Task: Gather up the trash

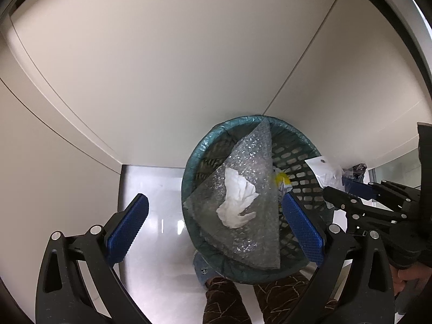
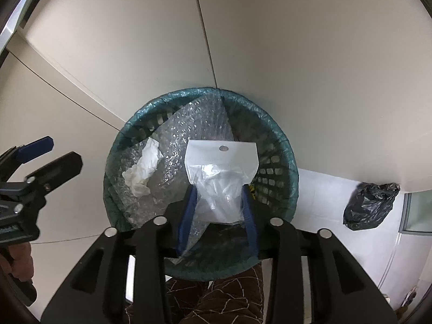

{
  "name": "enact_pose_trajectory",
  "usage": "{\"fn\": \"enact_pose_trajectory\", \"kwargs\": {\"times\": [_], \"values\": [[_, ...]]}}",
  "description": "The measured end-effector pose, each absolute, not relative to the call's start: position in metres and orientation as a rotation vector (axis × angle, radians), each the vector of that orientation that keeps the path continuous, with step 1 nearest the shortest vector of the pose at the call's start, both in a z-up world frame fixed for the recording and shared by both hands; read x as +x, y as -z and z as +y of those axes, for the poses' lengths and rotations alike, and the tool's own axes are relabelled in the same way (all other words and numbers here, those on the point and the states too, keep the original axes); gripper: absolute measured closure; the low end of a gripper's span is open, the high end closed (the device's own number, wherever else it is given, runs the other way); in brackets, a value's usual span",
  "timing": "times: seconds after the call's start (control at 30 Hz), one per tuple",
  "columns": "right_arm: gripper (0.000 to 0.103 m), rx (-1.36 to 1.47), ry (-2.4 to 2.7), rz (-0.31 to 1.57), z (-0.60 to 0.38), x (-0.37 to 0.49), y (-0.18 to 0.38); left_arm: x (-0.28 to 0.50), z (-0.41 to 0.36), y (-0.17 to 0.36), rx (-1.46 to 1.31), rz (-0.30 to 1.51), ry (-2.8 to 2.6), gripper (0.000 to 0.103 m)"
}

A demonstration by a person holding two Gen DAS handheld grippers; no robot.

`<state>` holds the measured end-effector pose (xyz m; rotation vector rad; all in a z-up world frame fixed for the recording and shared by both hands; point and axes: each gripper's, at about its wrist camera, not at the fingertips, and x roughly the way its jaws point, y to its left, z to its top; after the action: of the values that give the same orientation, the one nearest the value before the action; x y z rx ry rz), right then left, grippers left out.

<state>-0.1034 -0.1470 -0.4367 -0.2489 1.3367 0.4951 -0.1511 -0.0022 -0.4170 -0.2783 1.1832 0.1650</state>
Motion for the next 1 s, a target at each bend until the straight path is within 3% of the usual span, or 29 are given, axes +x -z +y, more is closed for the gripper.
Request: {"fn": "enact_pose_trajectory", "kwargs": {"times": [0.2, 0.47, 0.67, 1.0], "values": [[0.054, -0.235, -0.472, 1.333, -0.150, -0.102, 0.437, -0.152, -0.001, 0.416, -0.285, 1.185, -0.153, 0.006], [0.026, -0.229, -0.452, 1.296, -0.153, -0.107, 0.421, -0.153, -0.003, 0.402, -0.286, 1.177, -0.136, 0.006], [0.017, -0.220, -0.410, 1.249, -0.156, -0.110, 0.387, -0.153, -0.002, 0.375, -0.286, 1.176, -0.128, 0.006], [0.009, -0.167, -0.316, 1.120, -0.178, -0.096, 0.258, -0.141, -0.004, 0.264, -0.290, 1.149, -0.155, 0.006]]}}
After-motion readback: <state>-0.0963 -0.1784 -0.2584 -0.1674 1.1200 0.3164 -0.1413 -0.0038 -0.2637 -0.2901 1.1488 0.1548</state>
